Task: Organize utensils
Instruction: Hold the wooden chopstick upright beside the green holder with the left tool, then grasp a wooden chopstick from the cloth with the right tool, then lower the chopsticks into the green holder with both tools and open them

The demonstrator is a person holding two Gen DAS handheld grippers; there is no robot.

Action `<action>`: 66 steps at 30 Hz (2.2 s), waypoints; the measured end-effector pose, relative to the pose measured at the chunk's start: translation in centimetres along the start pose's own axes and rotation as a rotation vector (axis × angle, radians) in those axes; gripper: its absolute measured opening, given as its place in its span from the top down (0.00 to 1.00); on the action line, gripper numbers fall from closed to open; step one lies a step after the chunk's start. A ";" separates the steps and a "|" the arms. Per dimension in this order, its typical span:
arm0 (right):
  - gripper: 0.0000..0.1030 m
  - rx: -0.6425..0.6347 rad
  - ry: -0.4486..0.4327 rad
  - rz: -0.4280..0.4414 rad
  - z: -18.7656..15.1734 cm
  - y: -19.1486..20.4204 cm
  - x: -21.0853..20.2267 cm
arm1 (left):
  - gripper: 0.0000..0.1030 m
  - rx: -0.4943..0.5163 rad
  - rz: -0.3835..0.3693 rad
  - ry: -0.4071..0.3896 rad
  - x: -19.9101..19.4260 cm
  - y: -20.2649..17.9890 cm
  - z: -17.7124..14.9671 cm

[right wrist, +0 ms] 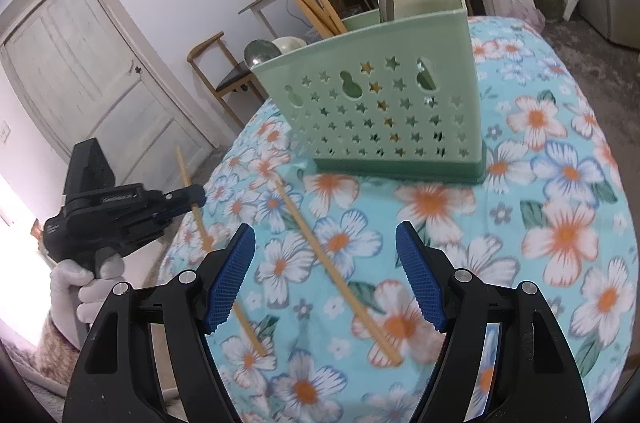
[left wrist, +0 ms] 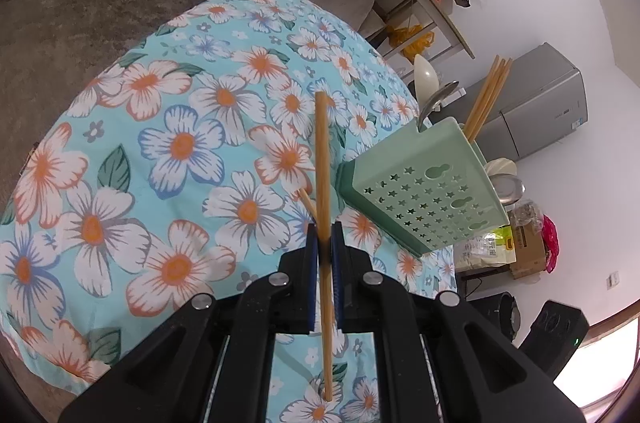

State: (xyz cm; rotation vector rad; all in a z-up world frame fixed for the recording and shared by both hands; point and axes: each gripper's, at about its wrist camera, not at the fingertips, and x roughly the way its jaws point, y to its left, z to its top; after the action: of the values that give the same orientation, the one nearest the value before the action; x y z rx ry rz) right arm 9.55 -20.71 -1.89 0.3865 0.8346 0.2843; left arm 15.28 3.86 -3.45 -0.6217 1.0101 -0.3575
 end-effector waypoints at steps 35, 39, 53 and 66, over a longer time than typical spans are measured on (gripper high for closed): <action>0.96 -0.377 0.268 -0.085 2.3 8.2 15.1 | 0.95 0.165 0.119 -0.133 -5.0 -1.6 -0.3; 0.96 -0.339 0.204 -0.061 3.0 7.8 12.2 | 0.95 0.183 0.129 -0.144 -5.2 -2.2 -0.4; 0.96 -0.222 -0.092 0.014 5.2 6.1 -1.0 | 0.95 0.255 0.146 -0.198 -6.5 -5.2 -0.3; 0.96 -0.032 -0.297 0.073 7.6 -0.1 -10.6 | 0.95 0.417 -0.047 -0.321 -9.7 -15.0 2.6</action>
State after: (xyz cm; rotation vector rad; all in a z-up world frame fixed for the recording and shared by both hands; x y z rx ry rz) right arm 8.54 -26.59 9.68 0.4178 0.5248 0.2989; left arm 12.76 -1.61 13.57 -0.3112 0.5890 -0.4769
